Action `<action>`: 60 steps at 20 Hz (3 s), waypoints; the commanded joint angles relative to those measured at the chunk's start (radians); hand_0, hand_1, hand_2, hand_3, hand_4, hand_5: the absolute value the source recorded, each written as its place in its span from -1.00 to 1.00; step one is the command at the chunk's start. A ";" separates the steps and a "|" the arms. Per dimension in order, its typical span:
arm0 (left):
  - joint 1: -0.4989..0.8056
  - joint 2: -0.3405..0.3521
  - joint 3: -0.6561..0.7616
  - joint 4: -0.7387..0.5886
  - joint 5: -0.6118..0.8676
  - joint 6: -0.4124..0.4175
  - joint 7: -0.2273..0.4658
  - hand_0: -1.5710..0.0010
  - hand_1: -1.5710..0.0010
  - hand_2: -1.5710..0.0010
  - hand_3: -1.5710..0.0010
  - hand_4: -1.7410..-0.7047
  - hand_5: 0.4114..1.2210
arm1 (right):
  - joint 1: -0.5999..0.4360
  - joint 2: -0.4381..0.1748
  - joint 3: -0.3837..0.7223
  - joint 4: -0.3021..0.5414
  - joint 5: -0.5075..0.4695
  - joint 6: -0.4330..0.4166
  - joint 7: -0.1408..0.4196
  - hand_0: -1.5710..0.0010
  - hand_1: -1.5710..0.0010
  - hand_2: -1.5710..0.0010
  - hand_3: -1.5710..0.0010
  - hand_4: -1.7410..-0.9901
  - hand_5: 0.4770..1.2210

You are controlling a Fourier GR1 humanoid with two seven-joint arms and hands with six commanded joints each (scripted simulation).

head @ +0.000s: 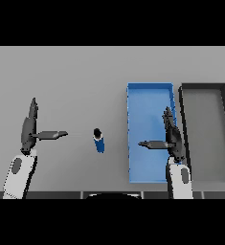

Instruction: Pick up the blue pipe and place it into the blue bin.

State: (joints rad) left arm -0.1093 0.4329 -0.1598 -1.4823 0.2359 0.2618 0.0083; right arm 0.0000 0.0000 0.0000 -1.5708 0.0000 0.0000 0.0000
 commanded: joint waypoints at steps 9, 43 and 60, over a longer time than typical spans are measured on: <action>0.033 0.174 -0.052 -0.036 0.028 -0.280 -0.088 1.00 1.00 1.00 1.00 0.29 -0.56 | 0.096 -0.089 0.089 -0.104 0.103 0.061 -0.095 1.00 1.00 1.00 1.00 0.37 -0.62; -0.087 -0.144 -0.400 0.087 -0.168 -0.479 -0.099 1.00 1.00 1.00 1.00 0.14 -0.83 | 0.150 -0.107 0.132 -0.182 0.187 0.040 -0.049 1.00 1.00 1.00 1.00 0.44 -0.65; -0.086 -0.267 -0.427 0.119 -0.161 -0.414 -0.193 -0.77 -0.81 -0.82 -0.72 -0.88 0.85 | 0.136 -0.105 0.121 -0.177 0.161 0.051 -0.030 1.00 1.00 1.00 1.00 0.46 -0.67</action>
State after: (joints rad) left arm -0.1952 0.1658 -0.5870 -1.3630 0.0764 -0.1538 -0.1854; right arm 0.1351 -0.1043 0.1216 -1.7483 0.1606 0.0507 -0.0297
